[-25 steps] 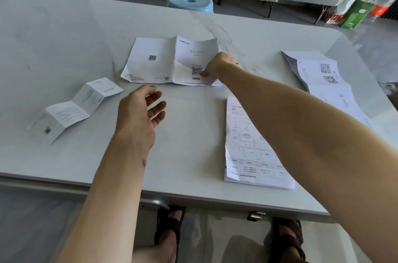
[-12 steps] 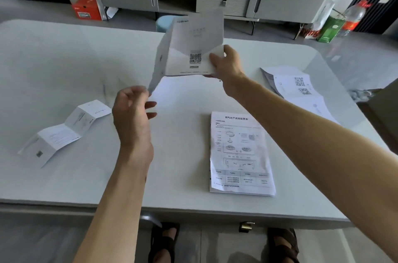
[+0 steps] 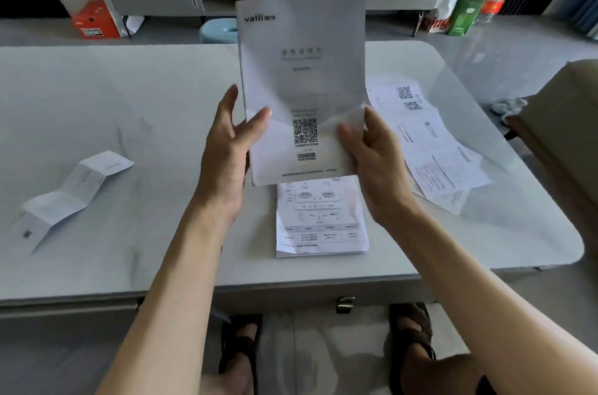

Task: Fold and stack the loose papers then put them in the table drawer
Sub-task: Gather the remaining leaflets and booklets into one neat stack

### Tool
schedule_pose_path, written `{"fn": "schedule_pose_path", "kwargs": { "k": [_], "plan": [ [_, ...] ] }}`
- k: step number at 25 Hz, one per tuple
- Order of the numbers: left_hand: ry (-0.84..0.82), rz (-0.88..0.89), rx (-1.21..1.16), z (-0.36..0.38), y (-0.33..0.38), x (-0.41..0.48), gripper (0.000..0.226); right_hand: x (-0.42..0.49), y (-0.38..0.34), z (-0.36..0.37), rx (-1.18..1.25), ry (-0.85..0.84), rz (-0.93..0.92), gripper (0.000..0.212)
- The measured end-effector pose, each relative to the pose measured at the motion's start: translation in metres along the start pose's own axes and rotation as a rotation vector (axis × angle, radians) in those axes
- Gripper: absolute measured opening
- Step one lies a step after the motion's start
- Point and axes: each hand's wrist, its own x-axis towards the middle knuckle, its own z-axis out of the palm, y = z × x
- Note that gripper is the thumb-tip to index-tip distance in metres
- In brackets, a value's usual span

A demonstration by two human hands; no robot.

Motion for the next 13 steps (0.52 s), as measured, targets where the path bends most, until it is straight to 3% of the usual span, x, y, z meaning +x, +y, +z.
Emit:
{"fn": "schedule_pose_path", "kwargs": {
  "k": [3,6,10,13],
  "plan": [
    [0.070,0.069,-0.027,0.008,0.002,0.001,0.028,-0.003,0.007,0.003,-0.169,0.015,-0.039,0.006],
    [0.079,0.021,-0.063,0.007,-0.003,0.004,0.024,0.000,0.017,-0.007,-0.431,0.059,-0.010,0.011],
    [0.091,-0.167,-0.102,0.006,-0.013,0.001,0.030,-0.007,0.011,-0.026,-0.074,-0.143,0.261,0.021],
    [0.060,-0.216,-0.059,0.000,-0.018,-0.003,0.024,-0.015,0.008,-0.035,-0.242,-0.107,0.275,0.040]
  ]
}}
